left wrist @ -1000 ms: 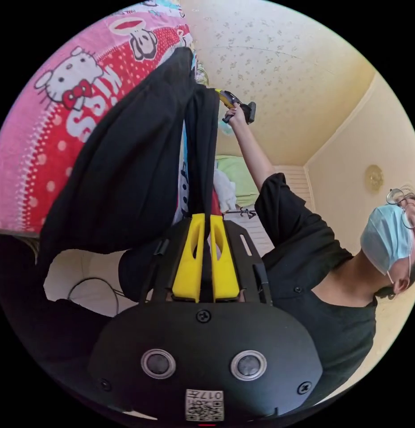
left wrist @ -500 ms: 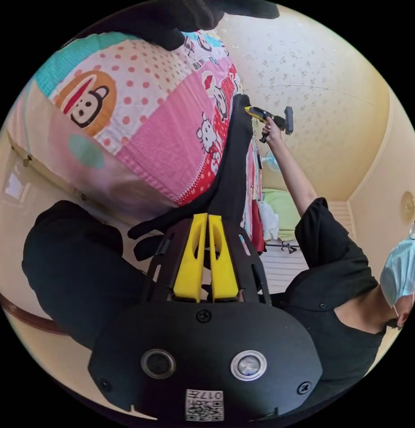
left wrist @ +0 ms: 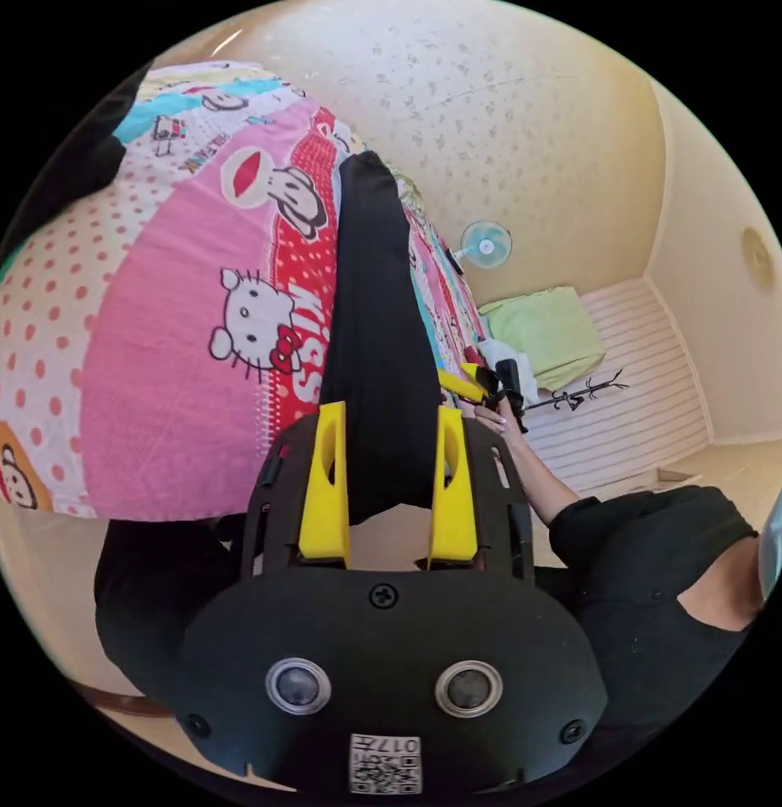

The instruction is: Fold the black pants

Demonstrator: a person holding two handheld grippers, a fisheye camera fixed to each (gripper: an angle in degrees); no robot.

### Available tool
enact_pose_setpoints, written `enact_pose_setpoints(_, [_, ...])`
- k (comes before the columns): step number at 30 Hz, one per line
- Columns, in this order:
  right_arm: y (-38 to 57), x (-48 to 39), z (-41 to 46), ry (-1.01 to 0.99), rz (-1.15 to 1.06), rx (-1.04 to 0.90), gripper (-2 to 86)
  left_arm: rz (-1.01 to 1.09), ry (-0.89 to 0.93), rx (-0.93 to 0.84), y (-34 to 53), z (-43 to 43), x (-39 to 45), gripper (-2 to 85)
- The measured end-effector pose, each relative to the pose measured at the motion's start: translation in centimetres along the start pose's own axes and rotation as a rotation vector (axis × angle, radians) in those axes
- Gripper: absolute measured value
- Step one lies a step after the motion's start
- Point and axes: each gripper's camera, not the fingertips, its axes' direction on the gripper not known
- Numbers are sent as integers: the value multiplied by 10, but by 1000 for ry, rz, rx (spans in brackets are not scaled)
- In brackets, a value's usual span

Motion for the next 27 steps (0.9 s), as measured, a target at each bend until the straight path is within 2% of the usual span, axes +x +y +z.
enact_pose_setpoints(2, [40,3,25,-117,5,29,108,-32,-32,67,10,7,1,132])
enact_pose_setpoints(4, [65,-4,49,-117,-31,25,84,-16,-127,140,24,9,9,99])
enact_pose_setpoints(6, [82,-9,50,-61,-25,105,65,-27,-159,179,33,13,11,74])
enact_pose_setpoints(8, [78,-6,40,-89,18,23,43,-50,-165,160,37,17,12,36])
enact_pose_setpoints(10, [73,-14,23,-142,-51,-62,36,-110,-78,-98,36,40,9,-2])
enact_pose_setpoints(13, [82,-40,-23,-137,-154,-136,31,-19,7,-166,58,56,31,-8])
enact_pose_setpoints(16, [108,-56,-77,-63,-210,-143,28,59,-97,-157,85,62,53,-8])
enact_pose_setpoints(18, [128,-50,-103,34,-187,-114,28,67,-156,-71,97,55,53,-4])
enact_pose_setpoints(20, [151,-28,-118,158,-104,-90,28,57,-117,3,101,48,47,5])
enact_pose_setpoints(22, [164,-11,-123,93,-58,-43,28,65,11,21,94,46,36,68])
enact_pose_setpoints(24, [174,4,-124,-11,-5,4,29,81,51,-35,85,60,33,93])
enact_pose_setpoints(27, [185,18,-122,-107,48,53,29,76,10,-149,76,94,38,114])
